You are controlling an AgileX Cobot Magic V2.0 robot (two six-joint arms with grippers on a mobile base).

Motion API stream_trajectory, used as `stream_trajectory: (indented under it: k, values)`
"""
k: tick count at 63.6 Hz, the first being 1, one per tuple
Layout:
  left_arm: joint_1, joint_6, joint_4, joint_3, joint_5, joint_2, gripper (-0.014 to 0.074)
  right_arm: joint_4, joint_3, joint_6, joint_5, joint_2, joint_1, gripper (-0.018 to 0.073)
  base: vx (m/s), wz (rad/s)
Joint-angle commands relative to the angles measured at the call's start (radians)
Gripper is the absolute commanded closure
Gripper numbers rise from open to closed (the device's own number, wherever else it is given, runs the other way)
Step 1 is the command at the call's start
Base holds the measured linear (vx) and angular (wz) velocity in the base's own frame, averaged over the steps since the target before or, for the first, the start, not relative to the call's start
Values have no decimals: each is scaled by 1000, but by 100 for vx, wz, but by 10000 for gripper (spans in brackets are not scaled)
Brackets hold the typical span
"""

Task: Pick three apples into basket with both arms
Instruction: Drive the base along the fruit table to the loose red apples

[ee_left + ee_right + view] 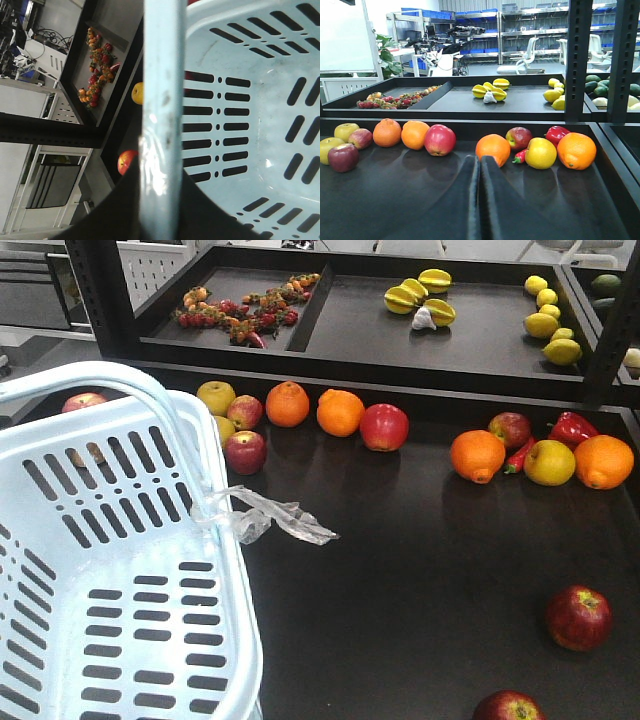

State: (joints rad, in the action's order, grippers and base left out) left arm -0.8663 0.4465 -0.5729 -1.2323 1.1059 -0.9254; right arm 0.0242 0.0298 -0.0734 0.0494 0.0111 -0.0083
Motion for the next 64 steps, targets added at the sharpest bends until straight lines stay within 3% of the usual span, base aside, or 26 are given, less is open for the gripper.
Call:
stream_trajectory:
  k: [1,27,36,64]
  values:
    - [-3,-14,-37,-33,-69,7,603,2,12,8,-77,-9,-1,568,0,-2]
    - [-3,-14,-38,-33,-65,7,603,2,12,8,-77,-9,-1,568,0,-3]
    - [-3,-14,15,-33,-66,7,603,2,12,8,-77,-9,-1,568,0,0]
    - [-3,-14,53,-33,-57,7,603,2,12,8,-77,-9,-1,568,1,-4]
